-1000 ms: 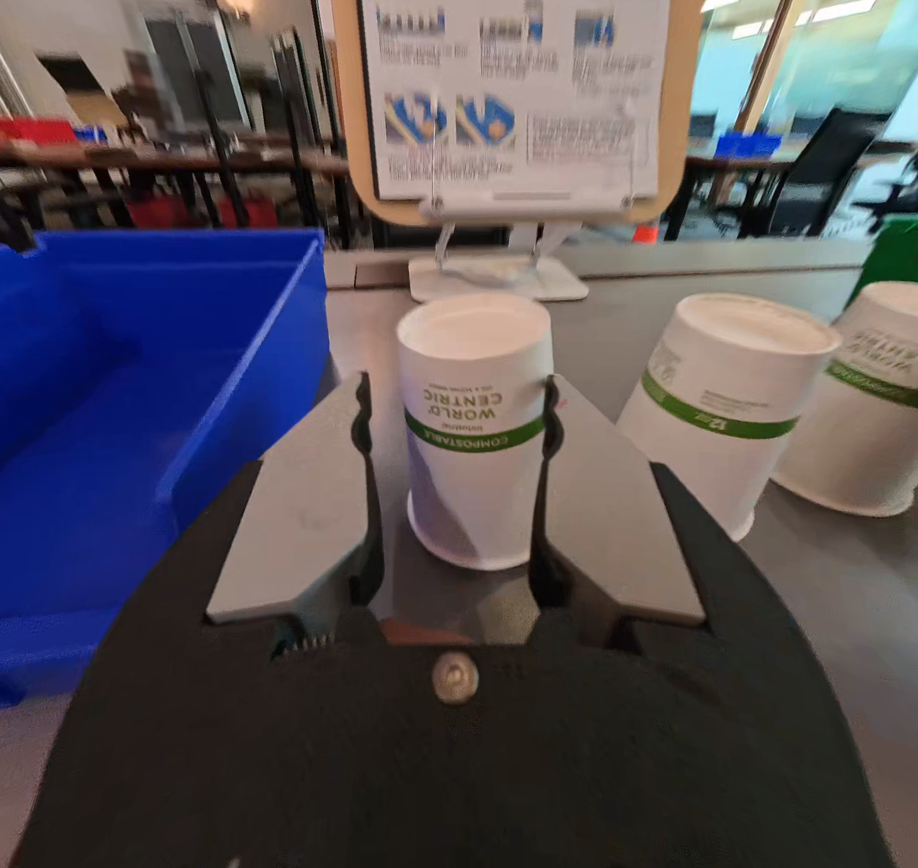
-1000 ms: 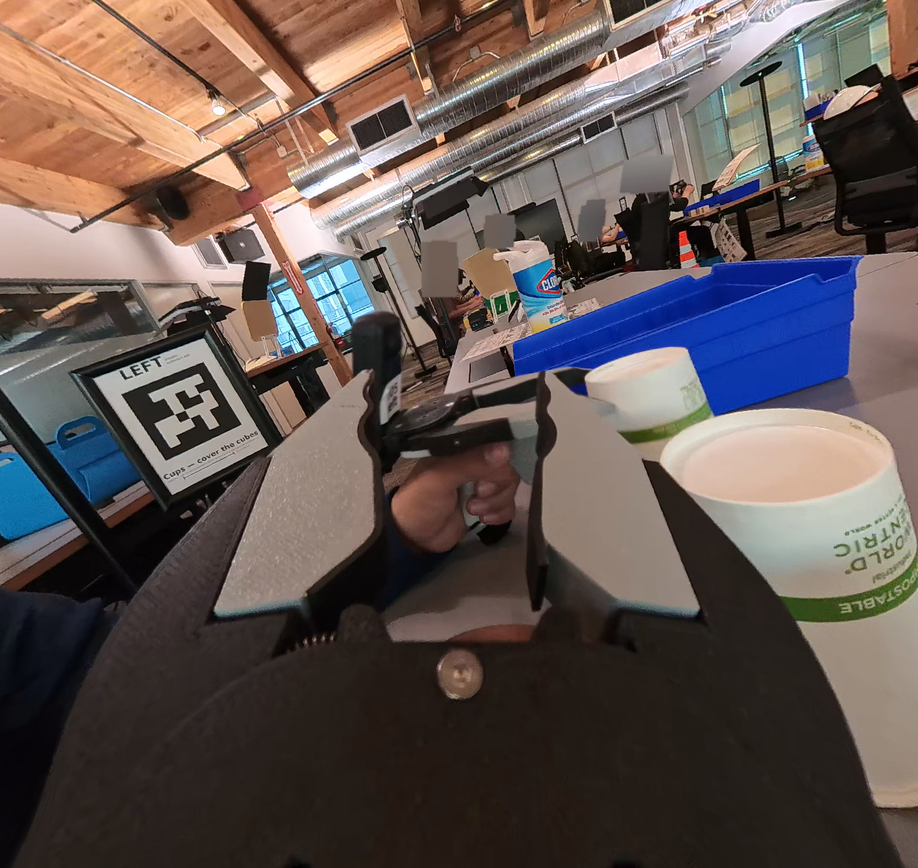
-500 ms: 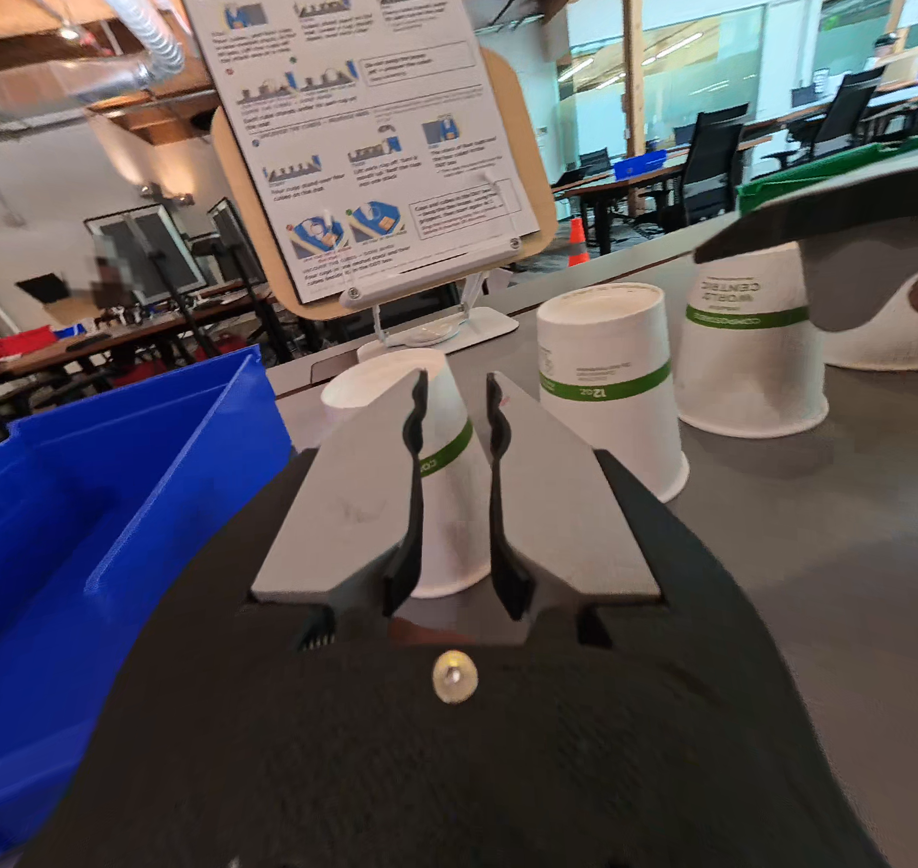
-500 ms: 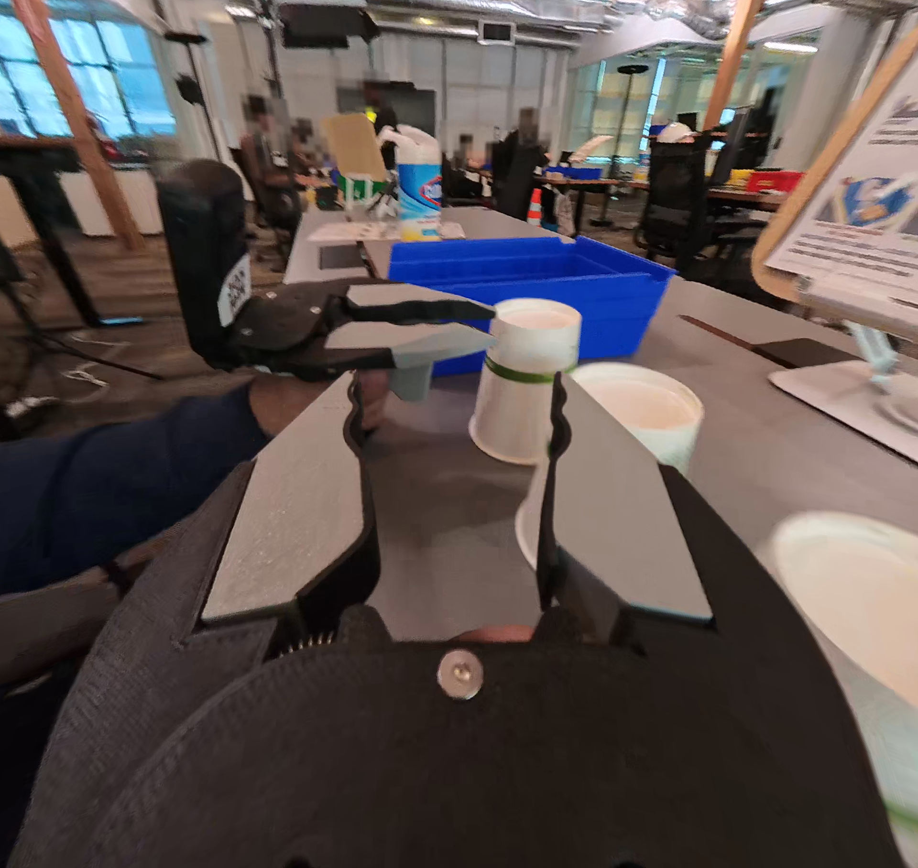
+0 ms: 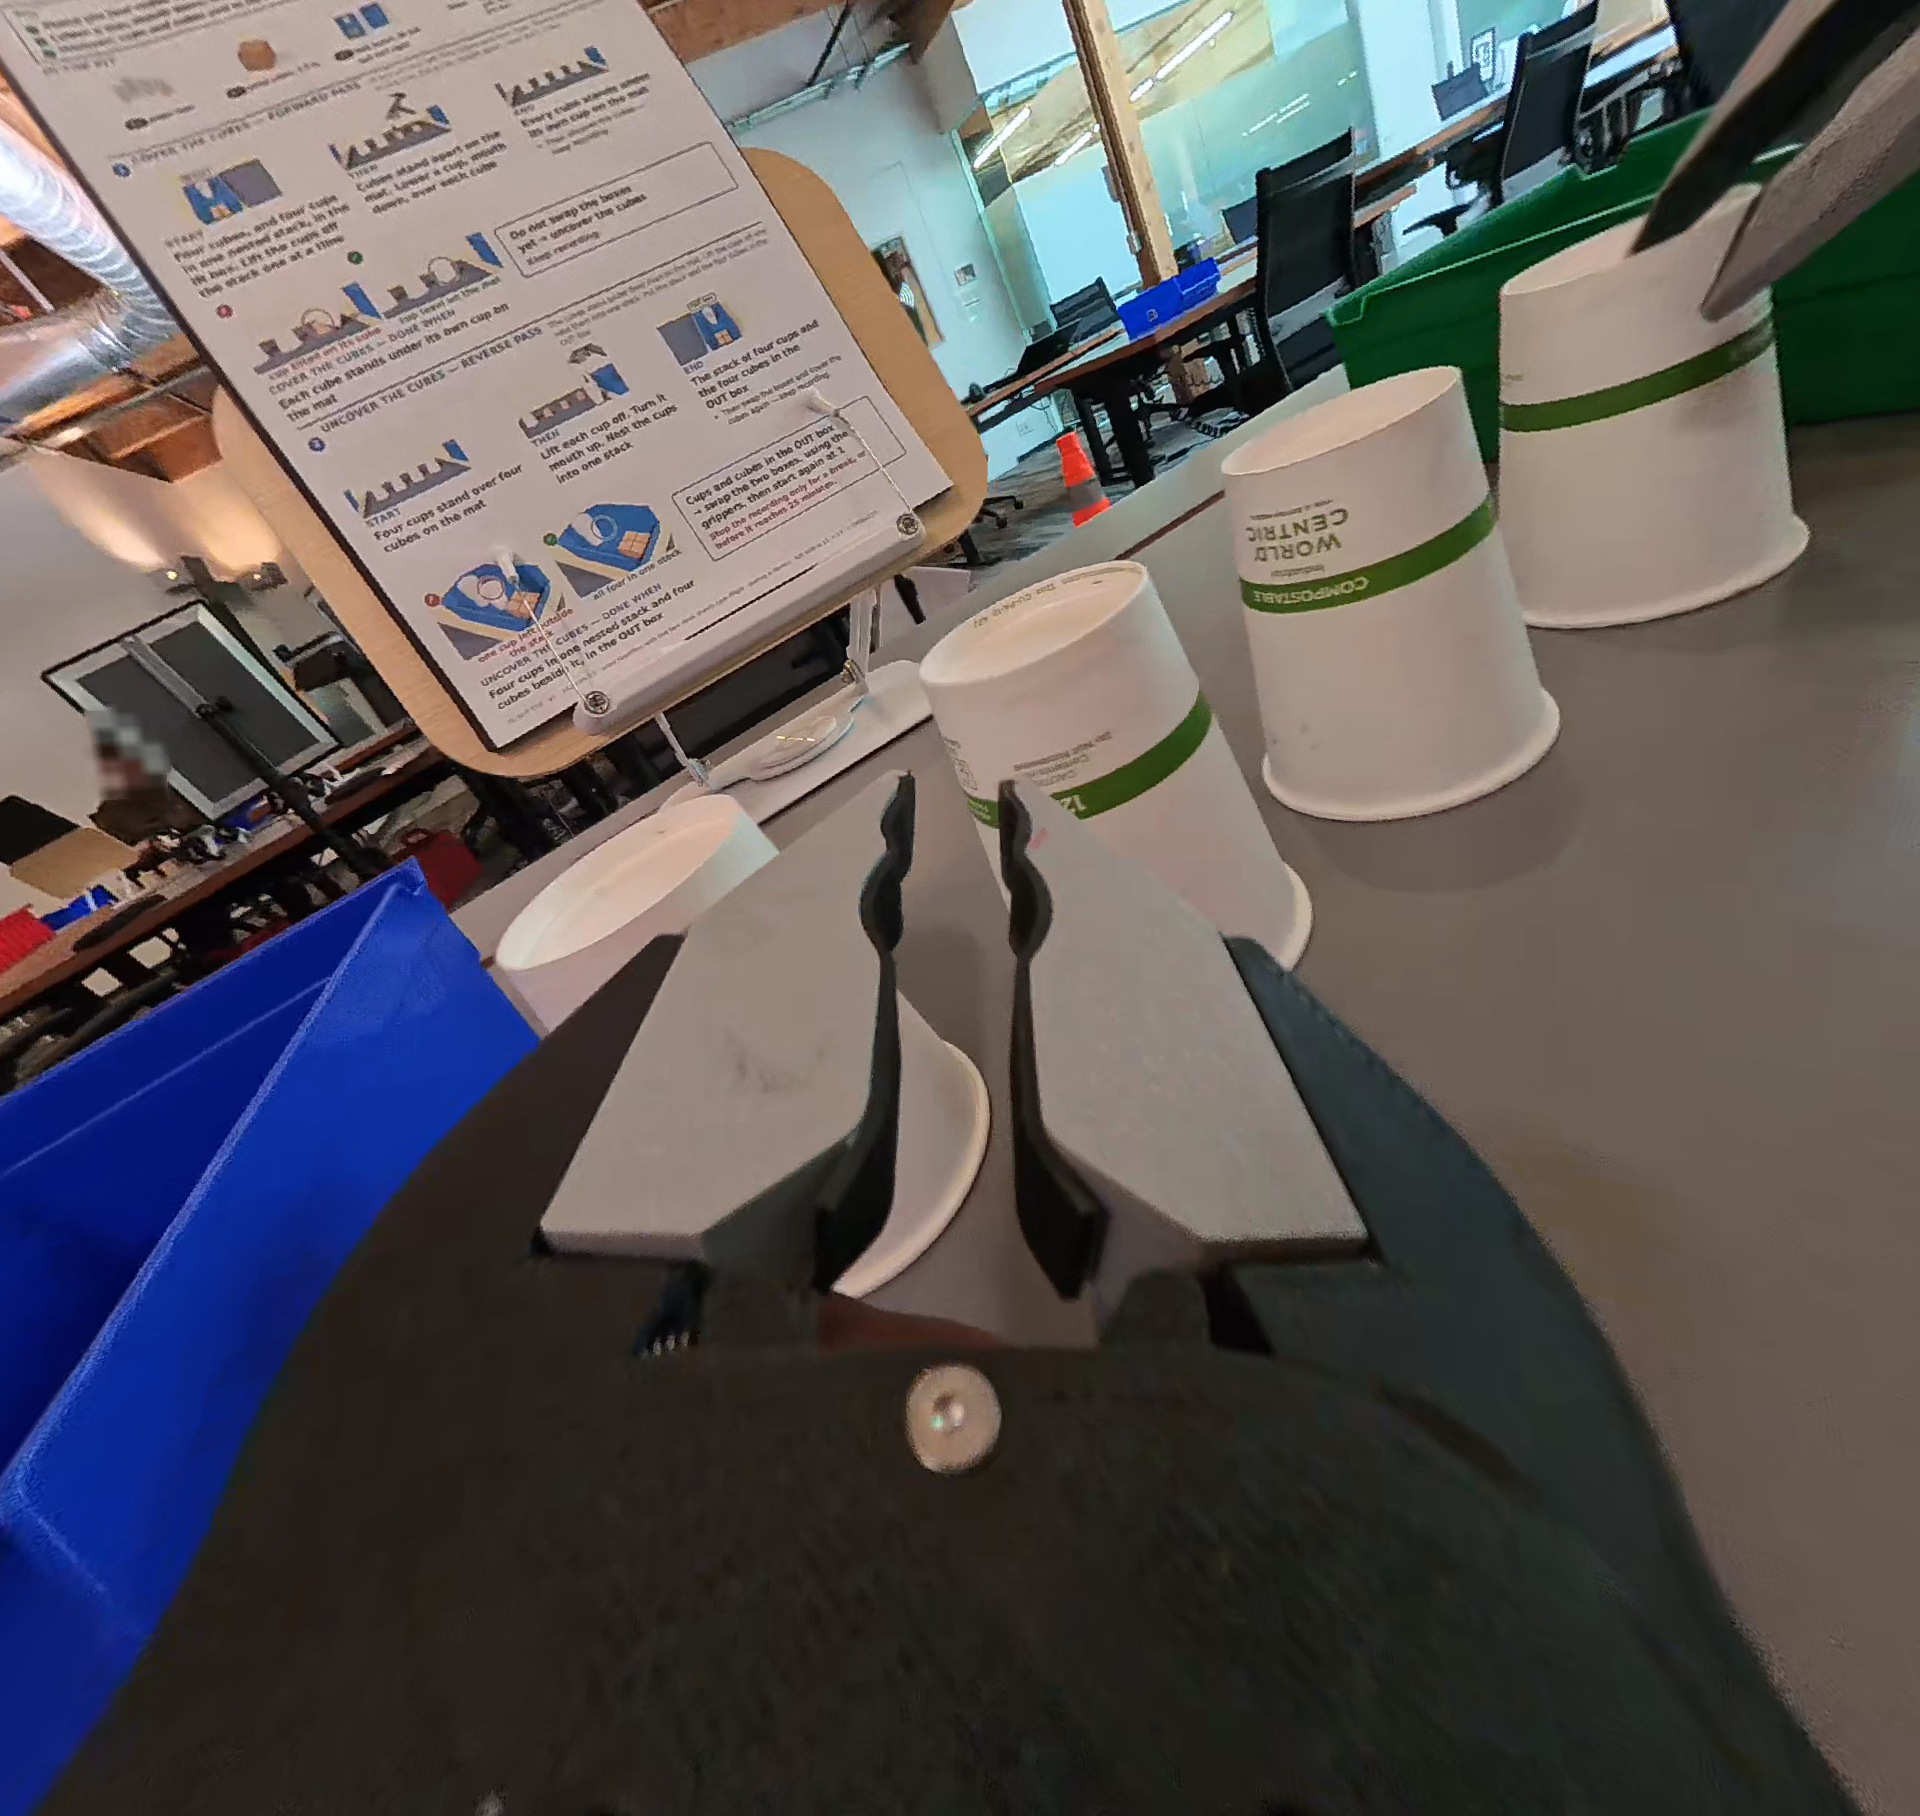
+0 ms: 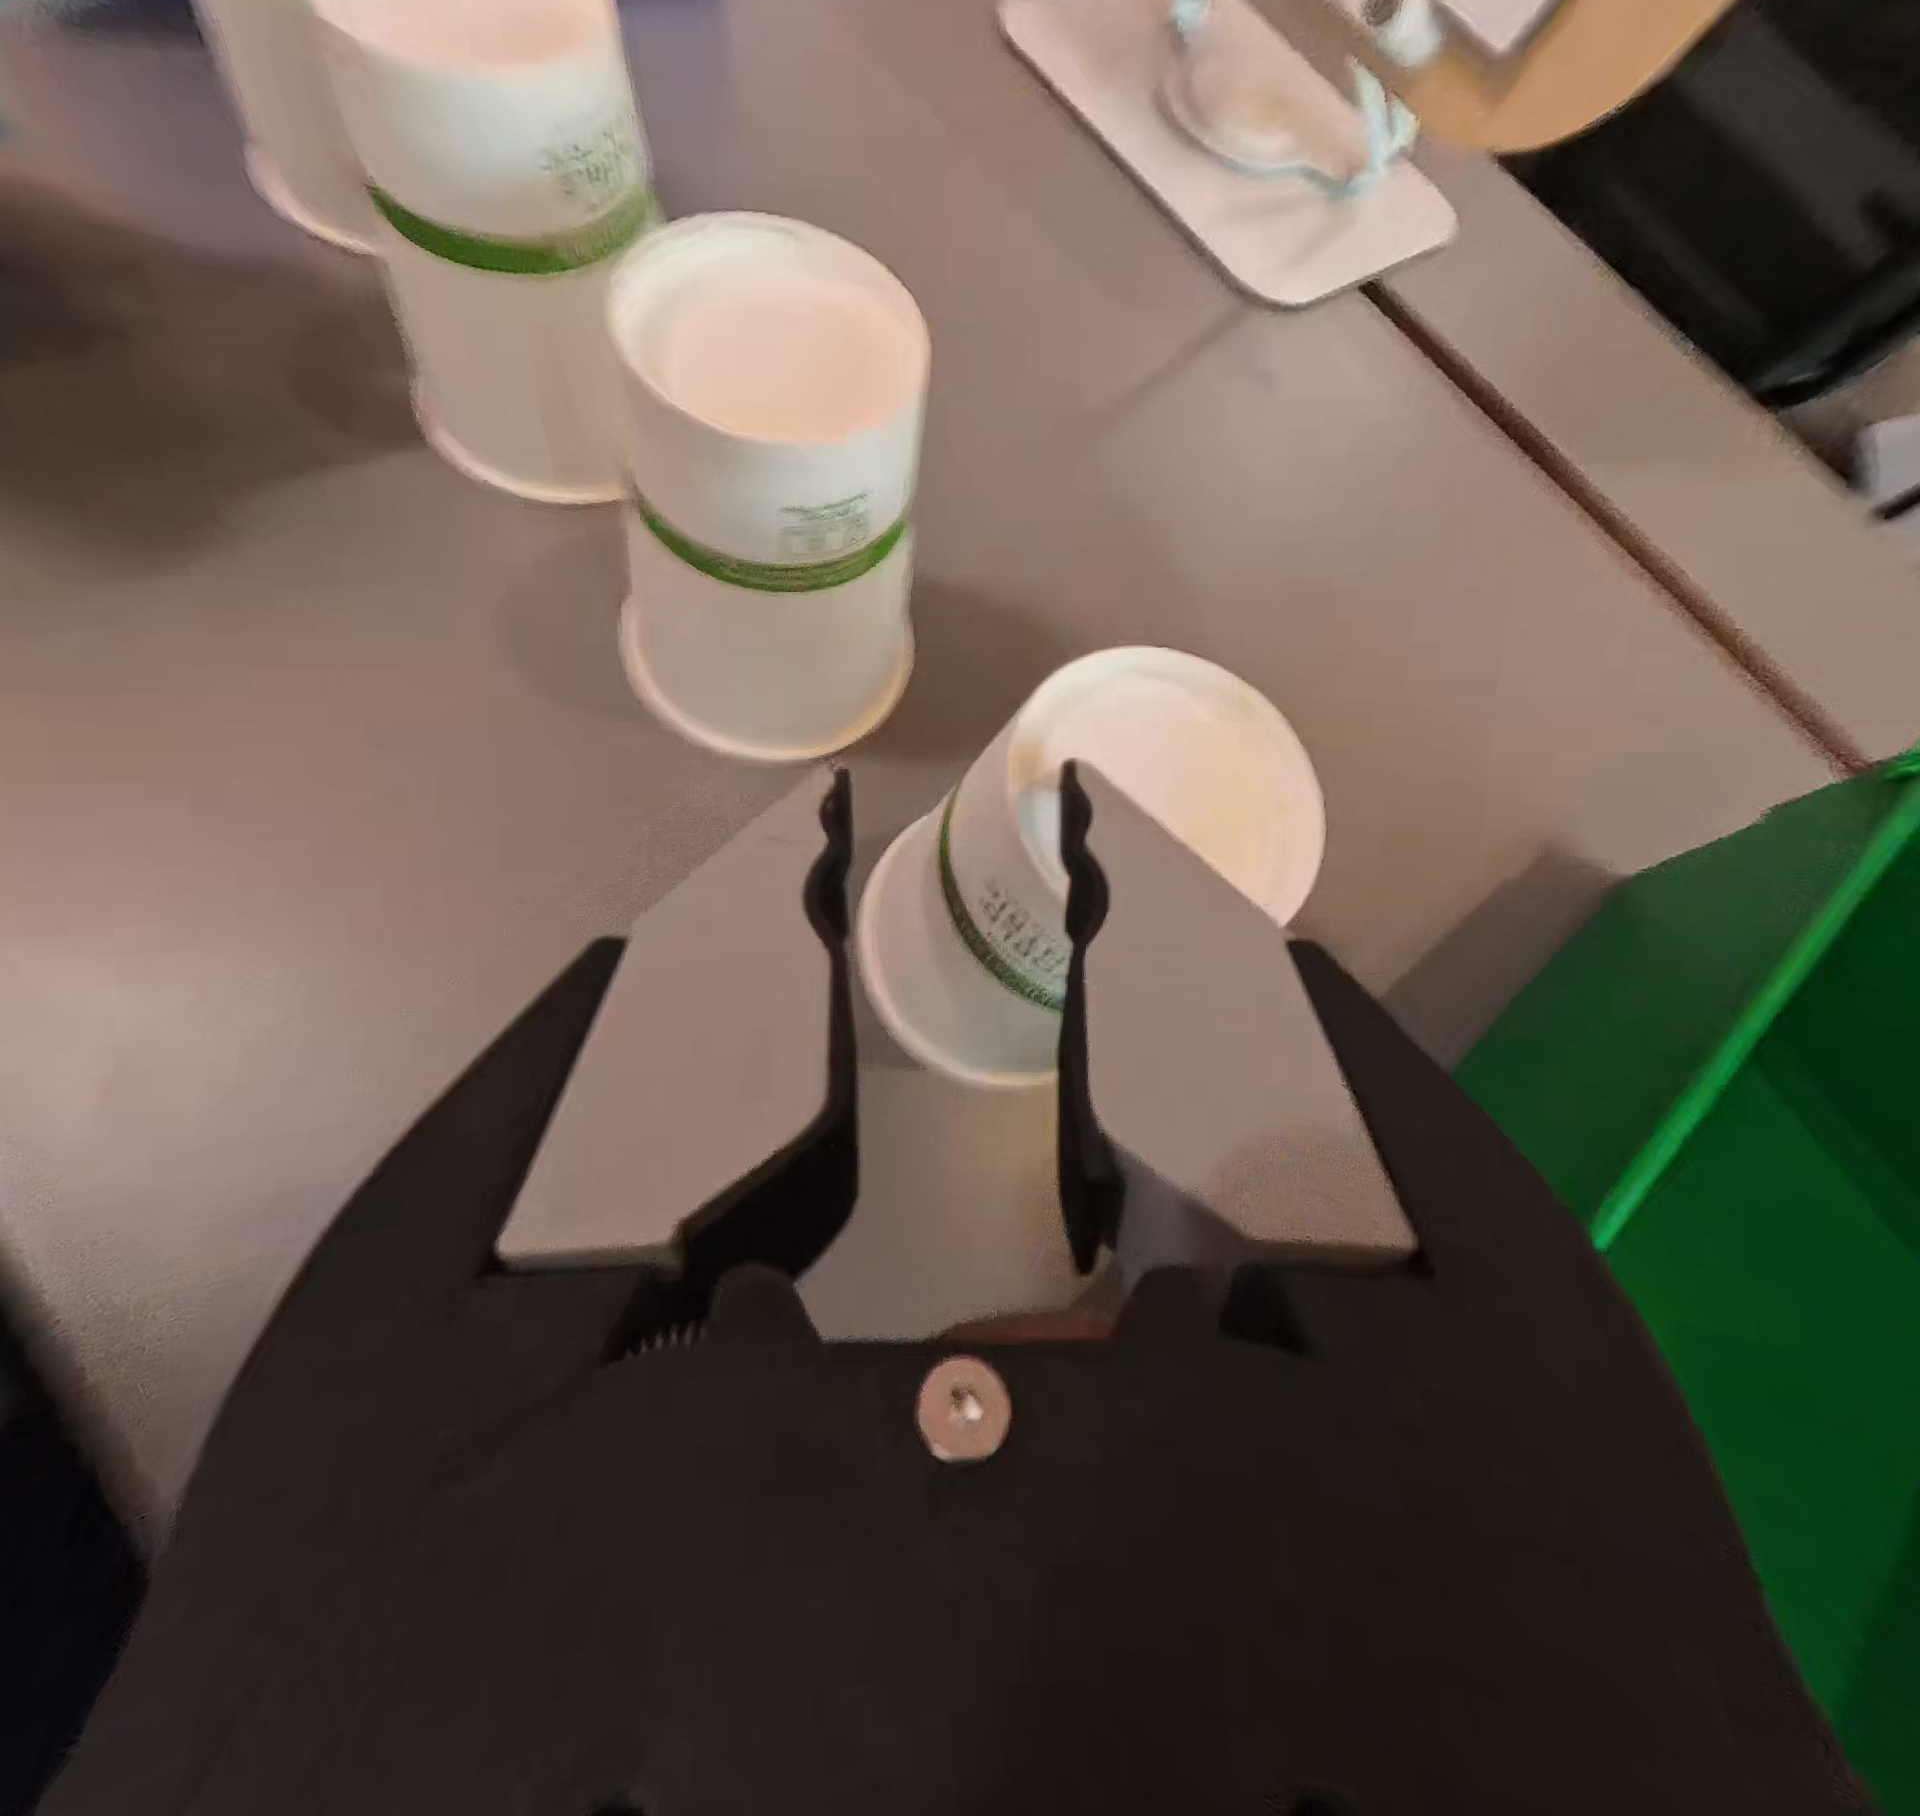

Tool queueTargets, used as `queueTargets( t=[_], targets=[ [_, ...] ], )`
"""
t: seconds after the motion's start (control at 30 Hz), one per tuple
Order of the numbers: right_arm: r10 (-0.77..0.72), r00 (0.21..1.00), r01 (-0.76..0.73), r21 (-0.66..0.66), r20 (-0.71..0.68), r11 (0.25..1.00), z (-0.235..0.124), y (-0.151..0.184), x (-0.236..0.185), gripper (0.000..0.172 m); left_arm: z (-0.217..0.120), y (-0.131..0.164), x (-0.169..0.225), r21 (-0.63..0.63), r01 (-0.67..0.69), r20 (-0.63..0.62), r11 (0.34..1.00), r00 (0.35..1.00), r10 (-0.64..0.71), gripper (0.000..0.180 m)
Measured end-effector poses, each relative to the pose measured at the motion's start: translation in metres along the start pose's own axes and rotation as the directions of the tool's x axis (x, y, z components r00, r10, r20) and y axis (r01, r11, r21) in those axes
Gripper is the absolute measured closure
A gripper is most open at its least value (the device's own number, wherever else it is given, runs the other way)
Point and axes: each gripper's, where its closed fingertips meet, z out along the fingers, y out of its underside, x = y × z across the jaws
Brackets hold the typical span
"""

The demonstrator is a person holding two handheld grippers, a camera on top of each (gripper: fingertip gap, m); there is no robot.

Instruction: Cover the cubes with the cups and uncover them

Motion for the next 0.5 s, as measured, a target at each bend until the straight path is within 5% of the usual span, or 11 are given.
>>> queueTargets(
  t=[0.03, 0.07, 0.37, 0.5],
  targets=[
    [-0.038, 0.997, 0.038, -0.001, -0.069, 0.999, 0.003, 0.000, 0.008, 0.162, 0.000, 0.000, 0.000, -0.004, -0.013, 0.006, 1.000, 1.000, 0.013, 0.167],
    [-0.088, 0.990, 0.088, -0.006, -0.110, 0.996, 0.002, -0.001, 0.012, 0.168, 0.001, 0.001, 0.000, -0.008, -0.019, 0.011, 1.000, 1.000, 0.019, 0.167],
    [-0.082, 0.988, 0.093, 0.074, -0.130, 0.993, -0.012, -0.031, 0.014, 0.172, -0.001, 0.001, -0.009, 0.003, 0.045, 0.030, 0.999, 0.999, -0.046, 0.168],
    [-0.043, 0.986, 0.096, 0.330, -0.162, 0.939, -0.055, -0.076, 0.007, 0.172, -0.001, 0.000, -0.007, 0.008, 0.041, 0.014, 0.999, 0.999, -0.041, 0.167]
  ],
)
